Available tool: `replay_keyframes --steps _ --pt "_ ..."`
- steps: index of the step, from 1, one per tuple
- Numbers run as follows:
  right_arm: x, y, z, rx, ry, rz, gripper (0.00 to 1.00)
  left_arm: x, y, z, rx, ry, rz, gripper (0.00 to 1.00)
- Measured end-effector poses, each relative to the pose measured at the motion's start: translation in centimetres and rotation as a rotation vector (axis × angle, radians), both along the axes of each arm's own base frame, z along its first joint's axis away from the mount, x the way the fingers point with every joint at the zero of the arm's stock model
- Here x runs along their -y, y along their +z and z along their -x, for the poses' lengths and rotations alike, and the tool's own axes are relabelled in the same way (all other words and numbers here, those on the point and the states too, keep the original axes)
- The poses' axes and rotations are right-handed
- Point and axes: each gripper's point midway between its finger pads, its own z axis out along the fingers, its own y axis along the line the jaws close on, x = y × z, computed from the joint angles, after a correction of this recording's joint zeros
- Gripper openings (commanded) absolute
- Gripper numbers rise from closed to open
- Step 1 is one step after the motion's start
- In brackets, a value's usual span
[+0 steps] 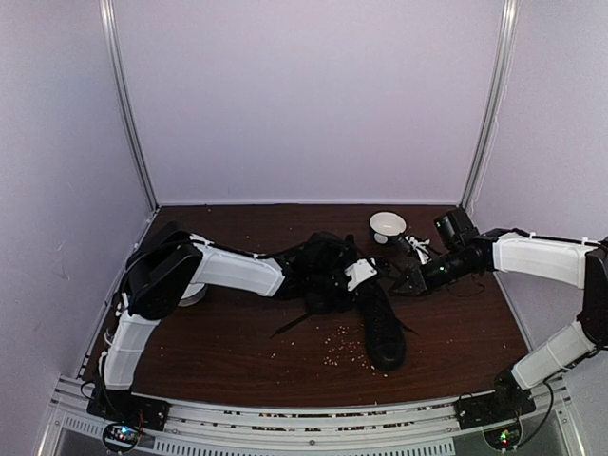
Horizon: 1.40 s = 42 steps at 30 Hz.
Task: Tie the shoes
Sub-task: Adjust the loop with the shoelace on the shoe.
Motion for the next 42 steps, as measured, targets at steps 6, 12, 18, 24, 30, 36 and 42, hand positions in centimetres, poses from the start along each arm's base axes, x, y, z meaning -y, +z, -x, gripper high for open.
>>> replay_keyframes --steps 6,12,18,24,30,36,42 --pt "-0.2 0.2 -1.6 0.029 -0.032 -0.024 0.15 0.0 1.5 0.2 0.008 0.0 0.04 0.0" --pt "-1.1 -1.6 -2.6 0.002 -0.027 -0.037 0.09 0.0 2.0 0.5 0.004 -0.017 0.057 0.0" --pt "-1.8 -1.6 -2.9 -0.001 -0.002 -0.07 0.1 -0.1 1.8 0.5 0.001 -0.015 0.051 0.0" --pt "-1.5 -1.5 -2.9 0.01 -0.005 -0.048 0.19 -0.1 1.8 0.5 0.001 -0.015 0.052 0.0" --pt "-1.5 0.9 -2.1 0.106 -0.001 -0.082 0.28 -0.1 1.8 0.5 0.0 -0.018 0.054 0.0" --pt "-2.1 -0.3 -1.6 0.093 -0.004 -0.098 0.3 -0.1 1.8 0.6 -0.001 -0.021 0.055 0.0" --pt "-2.8 -0.3 -1.7 0.101 -0.002 -0.114 0.23 -0.1 1.8 0.5 -0.002 -0.02 0.054 0.0"
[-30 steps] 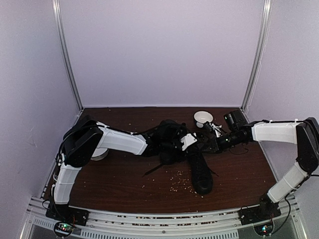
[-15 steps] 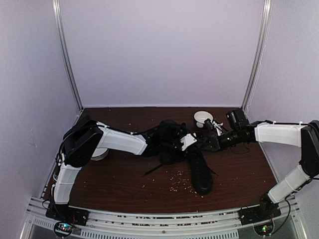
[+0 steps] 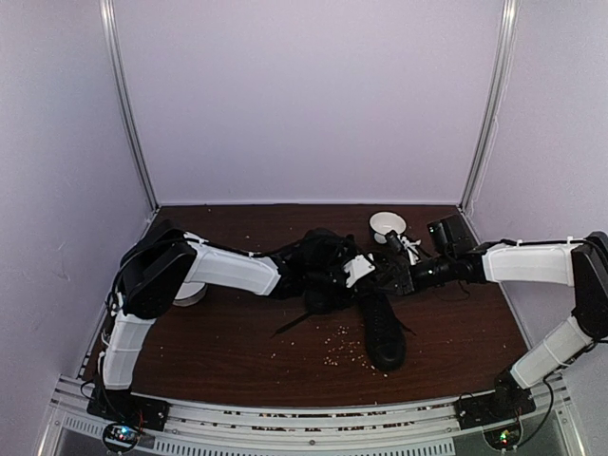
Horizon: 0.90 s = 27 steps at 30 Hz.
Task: Tie the shoes
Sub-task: Adjust the loop with the shoelace on the shoe.
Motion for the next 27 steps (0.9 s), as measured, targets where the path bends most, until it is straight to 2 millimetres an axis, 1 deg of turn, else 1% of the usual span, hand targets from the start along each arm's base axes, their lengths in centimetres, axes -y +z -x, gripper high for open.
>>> replay_keyframes --steps 5,9,12,13,15,17,18,22,24,27 --pt "-0.1 -0.2 -0.2 -0.001 -0.005 -0.001 0.15 -0.1 -0.1 -0.1 -0.002 0.002 -0.004 0.0" --pt "0.1 -0.6 -0.2 -0.01 -0.016 0.01 0.01 -0.2 -0.2 -0.2 -0.006 0.002 -0.006 0.0" --pt "0.2 -0.8 -0.2 -0.015 -0.02 0.019 0.0 -0.2 -0.2 -0.2 -0.007 0.0 -0.005 0.0" --pt "0.2 -0.9 -0.2 -0.013 -0.019 0.022 0.0 -0.2 -0.2 -0.2 -0.009 -0.001 -0.005 0.02" --pt "0.3 -1.0 -0.1 -0.015 -0.02 0.027 0.0 -0.3 -0.2 -0.1 -0.005 -0.011 -0.008 0.28" --pt "0.5 -1.2 0.0 -0.023 -0.02 0.038 0.0 -0.4 -0.4 0.0 0.011 -0.028 -0.019 0.45" --pt "0.5 -1.4 0.1 -0.028 -0.021 0.045 0.0 -0.4 -0.4 0.0 0.025 -0.04 -0.023 0.51" --pt "0.8 -1.8 0.4 -0.042 -0.015 0.066 0.0 -1.2 -0.5 -0.2 0.093 -0.081 -0.06 0.66" --pt "0.8 -1.7 0.5 -0.042 -0.011 0.07 0.0 -1.7 -0.1 -0.3 0.144 -0.106 -0.082 0.69" --pt "0.8 -1.5 0.4 -0.039 -0.008 0.071 0.0 -1.8 0.7 -0.5 0.204 -0.148 -0.113 0.71"
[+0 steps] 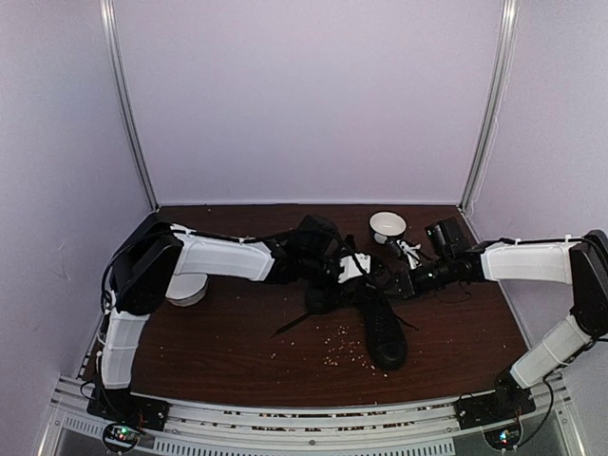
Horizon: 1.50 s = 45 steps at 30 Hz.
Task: Tie the shoes
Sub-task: Adjust the loop with the shoelace on the shoe.
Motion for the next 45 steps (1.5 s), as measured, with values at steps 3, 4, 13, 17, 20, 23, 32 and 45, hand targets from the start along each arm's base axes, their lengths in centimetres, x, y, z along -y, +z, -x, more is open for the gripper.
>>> replay_keyframes --steps 3,4,13,17,20,23,32,45 --pt "0.0 0.0 0.0 -0.002 0.001 0.001 0.0 0.4 1.3 -0.2 0.065 -0.039 -0.012 0.71" --pt "0.0 0.0 0.1 -0.005 0.001 0.002 0.0 0.5 1.8 -0.3 0.087 -0.051 -0.013 0.71" --pt "0.0 0.3 0.2 -0.007 0.006 -0.003 0.0 1.2 2.0 0.6 0.193 -0.162 -0.087 0.72" --pt "-0.1 0.5 0.2 -0.007 0.009 -0.007 0.0 1.1 0.0 2.2 0.205 -0.223 -0.15 0.72" --pt "-0.1 0.5 0.3 -0.008 0.012 -0.009 0.0 0.9 -1.0 2.9 0.218 -0.252 -0.182 0.65" --pt "-0.1 0.5 0.4 -0.007 0.015 -0.01 0.0 1.1 -1.0 2.6 0.237 -0.241 -0.185 0.57" --pt "-0.2 0.6 0.4 -0.001 0.024 -0.01 0.0 1.6 -0.6 1.5 0.283 -0.2 -0.17 0.36" --pt "-0.2 0.8 0.5 -0.006 0.028 -0.014 0.0 2.0 -2.2 1.0 0.309 -0.182 -0.189 0.29"
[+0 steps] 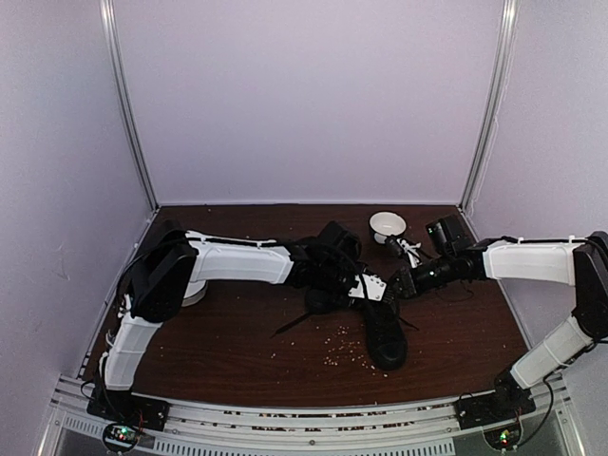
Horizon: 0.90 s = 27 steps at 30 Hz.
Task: Tie the shoes
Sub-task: Adjust the loop with the shoelace on the shoe.
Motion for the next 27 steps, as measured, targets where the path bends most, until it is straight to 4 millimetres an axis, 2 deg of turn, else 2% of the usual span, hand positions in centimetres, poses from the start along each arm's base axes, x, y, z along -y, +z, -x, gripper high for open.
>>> replay_keyframes --steps 6,14,22,27 --pt "-0.03 0.02 0.11 -0.005 0.004 -0.002 0.0 0.05 -0.15 -0.04 -0.003 0.003 0.001 0.13" --pt "-0.13 0.3 0.09 -0.005 0.009 -0.006 0.0 0.07 -0.14 0.14 -0.055 0.033 0.008 0.01" --pt "-0.07 0.33 0.35 -0.014 0.012 -0.006 0.0 0.1 -0.2 0.57 -0.167 0.096 0.02 0.0" --pt "-0.02 0.63 0.53 -0.012 0.014 -0.007 0.0 0.22 0.02 0.4 -0.27 0.194 0.051 0.0"
